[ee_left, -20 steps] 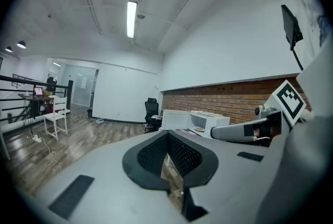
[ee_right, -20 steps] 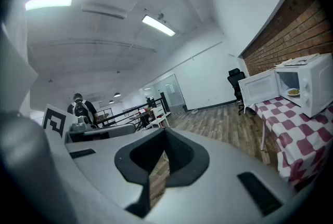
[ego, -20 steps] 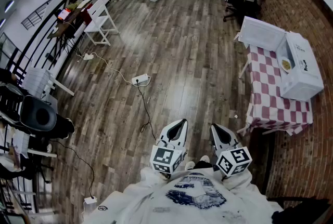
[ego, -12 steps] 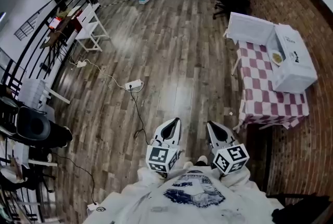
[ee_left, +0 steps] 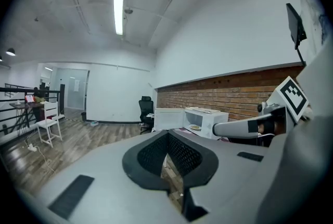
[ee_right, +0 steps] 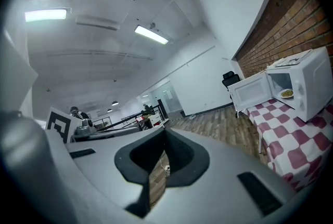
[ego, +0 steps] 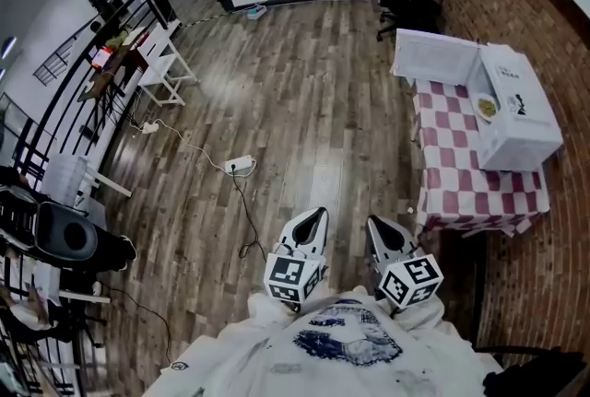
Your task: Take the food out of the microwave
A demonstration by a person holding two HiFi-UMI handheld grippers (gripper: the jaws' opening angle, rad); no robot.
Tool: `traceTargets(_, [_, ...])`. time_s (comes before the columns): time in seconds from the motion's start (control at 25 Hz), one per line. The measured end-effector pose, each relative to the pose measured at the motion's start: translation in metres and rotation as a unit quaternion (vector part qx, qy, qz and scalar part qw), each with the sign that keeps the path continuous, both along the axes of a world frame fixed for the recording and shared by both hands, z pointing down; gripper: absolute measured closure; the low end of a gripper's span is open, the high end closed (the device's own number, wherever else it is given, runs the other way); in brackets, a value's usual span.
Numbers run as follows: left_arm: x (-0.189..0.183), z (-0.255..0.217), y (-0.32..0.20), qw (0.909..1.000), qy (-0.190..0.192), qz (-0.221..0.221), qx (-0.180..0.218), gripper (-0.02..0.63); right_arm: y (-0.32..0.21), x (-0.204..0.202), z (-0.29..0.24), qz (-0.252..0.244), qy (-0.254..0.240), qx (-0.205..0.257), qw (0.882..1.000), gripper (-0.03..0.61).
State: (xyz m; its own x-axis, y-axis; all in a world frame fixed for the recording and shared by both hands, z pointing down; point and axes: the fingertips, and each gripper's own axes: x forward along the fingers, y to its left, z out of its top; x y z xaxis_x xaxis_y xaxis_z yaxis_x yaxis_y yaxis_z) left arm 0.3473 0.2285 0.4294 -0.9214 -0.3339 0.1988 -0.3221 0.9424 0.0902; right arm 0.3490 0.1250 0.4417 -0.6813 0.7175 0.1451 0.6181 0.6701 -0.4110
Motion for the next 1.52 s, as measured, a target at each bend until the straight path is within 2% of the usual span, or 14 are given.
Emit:
traceTargets(0.32, [-0.021, 0.003, -0.04, 0.9999, 0.0, 0.011, -0.009, 0.606, -0.031, -0.02, 0.004, -0.004, 0.003, -0.008, 1.0, 0.565])
traceTargets(0.64, [-0.038, 0.011, -0.042, 0.9999, 0.009, 0.005, -0.004, 0.604, -0.034, -0.038, 0.007, -0.01, 0.006, -0.007, 1.0, 0.565])
traceTargets(0.84, [-0.062, 0.026, -0.041, 0.9997, 0.021, 0.01, 0.006, 0.604, -0.037, -0.06, 0.019, 0.0, 0.017, 0.002, 1.0, 0.565])
traceTargets(1.12, [-0.128, 0.04, -0.033, 0.9988, 0.027, 0.039, 0.014, 0.604, -0.031, -0.118, 0.033, 0.032, 0.028, 0.017, 0.999, 0.565])
traceTargets(1.52, [-0.257, 0.043, 0.008, 0.9961, 0.037, 0.079, 0.018, 0.604, 0.004, -0.233, 0.037, 0.088, 0.044, 0.028, 0.995, 0.565])
